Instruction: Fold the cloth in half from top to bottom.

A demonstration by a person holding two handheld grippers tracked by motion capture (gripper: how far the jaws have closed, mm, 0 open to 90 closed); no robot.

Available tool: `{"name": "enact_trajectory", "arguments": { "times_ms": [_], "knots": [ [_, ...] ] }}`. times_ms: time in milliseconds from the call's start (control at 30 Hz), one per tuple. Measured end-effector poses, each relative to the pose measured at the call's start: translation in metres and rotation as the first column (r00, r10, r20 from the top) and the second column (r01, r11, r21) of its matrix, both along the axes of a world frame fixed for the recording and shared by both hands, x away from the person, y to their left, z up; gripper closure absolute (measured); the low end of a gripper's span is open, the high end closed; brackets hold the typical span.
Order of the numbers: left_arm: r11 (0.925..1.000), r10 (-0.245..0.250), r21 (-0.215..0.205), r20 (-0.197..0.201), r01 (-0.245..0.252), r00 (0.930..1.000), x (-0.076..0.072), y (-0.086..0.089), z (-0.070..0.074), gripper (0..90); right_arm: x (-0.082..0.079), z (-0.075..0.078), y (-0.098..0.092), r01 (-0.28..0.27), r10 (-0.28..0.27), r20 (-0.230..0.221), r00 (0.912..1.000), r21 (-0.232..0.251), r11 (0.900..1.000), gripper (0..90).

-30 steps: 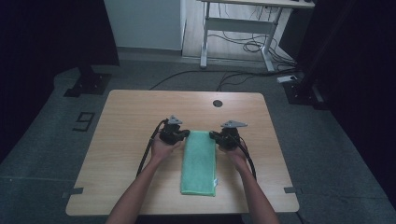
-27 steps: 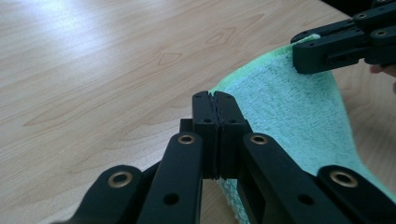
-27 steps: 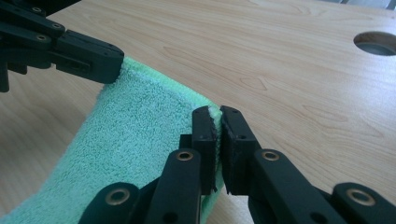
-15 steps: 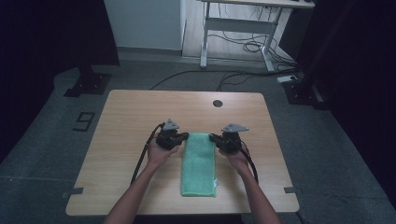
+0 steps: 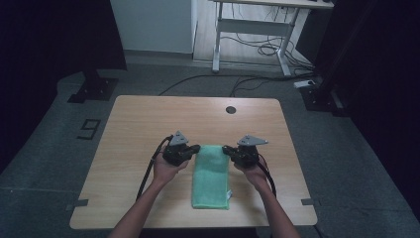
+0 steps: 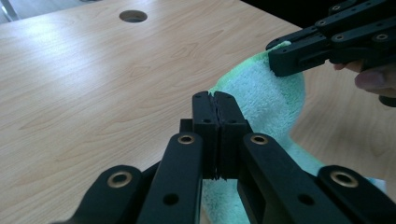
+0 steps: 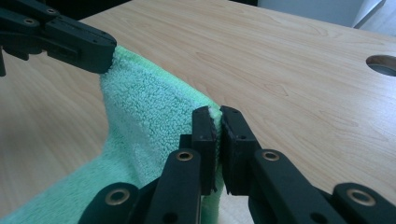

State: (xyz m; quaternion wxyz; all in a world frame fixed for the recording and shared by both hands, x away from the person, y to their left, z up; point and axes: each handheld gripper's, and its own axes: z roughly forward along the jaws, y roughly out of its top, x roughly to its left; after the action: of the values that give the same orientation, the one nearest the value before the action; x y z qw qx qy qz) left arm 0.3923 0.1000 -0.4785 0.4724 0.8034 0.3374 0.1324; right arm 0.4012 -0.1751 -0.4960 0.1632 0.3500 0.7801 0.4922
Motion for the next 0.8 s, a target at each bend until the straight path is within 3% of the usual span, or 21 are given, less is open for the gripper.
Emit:
{"name": "enact_trajectory", "arguments": {
  "times_ms": [200,533,800],
  "knots": [
    [0.9997,-0.023,0.003,0.027,0.023,0.9994,-0.018,0.001,0.001,88.2,-0.014,0.001,-0.002,-0.017,0.017,0.015,0.9998,0.016,1.000,84.5],
    [0.9991,-0.038,-0.017,0.016,0.038,0.9991,-0.039,0.010,-0.007,88.2,-0.038,-0.003,0.002,-0.073,0.072,0.013,0.9973,0.024,0.997,84.4],
    [0.9978,-0.066,-0.010,0.013,0.066,0.9978,-0.061,0.010,-0.015,88.1,-0.058,-0.006,0.002,-0.110,0.110,0.003,0.9940,0.030,0.994,84.3]
  ]
}}
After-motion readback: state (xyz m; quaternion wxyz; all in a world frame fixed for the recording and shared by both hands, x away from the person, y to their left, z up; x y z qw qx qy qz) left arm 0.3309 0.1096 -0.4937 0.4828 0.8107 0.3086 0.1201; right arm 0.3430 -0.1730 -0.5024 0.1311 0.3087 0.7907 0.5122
